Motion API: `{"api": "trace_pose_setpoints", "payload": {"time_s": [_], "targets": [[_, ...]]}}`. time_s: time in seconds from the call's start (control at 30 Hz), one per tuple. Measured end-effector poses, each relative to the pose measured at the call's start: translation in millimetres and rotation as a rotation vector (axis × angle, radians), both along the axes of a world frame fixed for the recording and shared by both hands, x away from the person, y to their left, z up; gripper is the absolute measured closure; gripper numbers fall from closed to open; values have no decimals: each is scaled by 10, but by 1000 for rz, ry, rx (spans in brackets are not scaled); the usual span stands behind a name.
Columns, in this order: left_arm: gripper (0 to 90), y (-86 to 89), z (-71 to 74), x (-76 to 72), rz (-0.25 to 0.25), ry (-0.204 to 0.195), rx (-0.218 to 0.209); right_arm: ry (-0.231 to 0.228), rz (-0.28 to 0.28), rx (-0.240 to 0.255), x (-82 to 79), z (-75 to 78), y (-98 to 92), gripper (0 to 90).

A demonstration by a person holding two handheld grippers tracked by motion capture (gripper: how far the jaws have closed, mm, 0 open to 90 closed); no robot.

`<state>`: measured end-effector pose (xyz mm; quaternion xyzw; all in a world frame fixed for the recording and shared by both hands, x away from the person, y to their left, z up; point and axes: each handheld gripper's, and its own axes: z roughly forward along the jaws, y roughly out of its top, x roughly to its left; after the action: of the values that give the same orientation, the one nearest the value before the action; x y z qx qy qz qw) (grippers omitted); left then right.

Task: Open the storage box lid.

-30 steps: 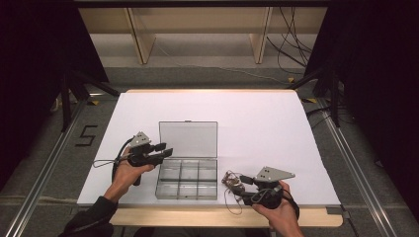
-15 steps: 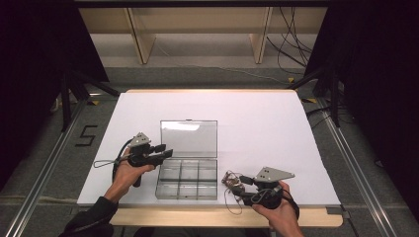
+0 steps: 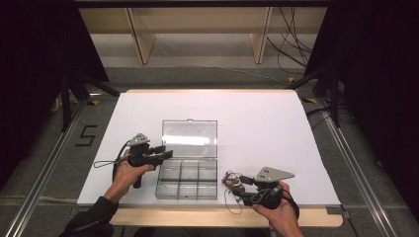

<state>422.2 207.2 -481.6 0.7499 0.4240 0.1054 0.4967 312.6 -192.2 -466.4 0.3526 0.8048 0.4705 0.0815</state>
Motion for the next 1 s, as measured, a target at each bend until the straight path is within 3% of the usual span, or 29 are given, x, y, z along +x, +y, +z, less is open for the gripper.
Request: {"api": "trace_pose_setpoints", "payload": {"time_s": [0.13, 0.47, 0.6, 1.0], "targets": [[548, 2, -8, 6, 11, 15, -12, -22, 11, -6, 25, -15, -7, 477], [548, 14, -15, 19, 35, 61, -40, -12, 25, 6, 33, -27, 7, 471], [548, 31, -11, 21, 47, 73, -33, -8, 26, 3, 35, -26, 4, 470], [551, 57, -40, 40, 62, 126, -84, -7, 25, 4, 33, -34, 9, 469]]}}
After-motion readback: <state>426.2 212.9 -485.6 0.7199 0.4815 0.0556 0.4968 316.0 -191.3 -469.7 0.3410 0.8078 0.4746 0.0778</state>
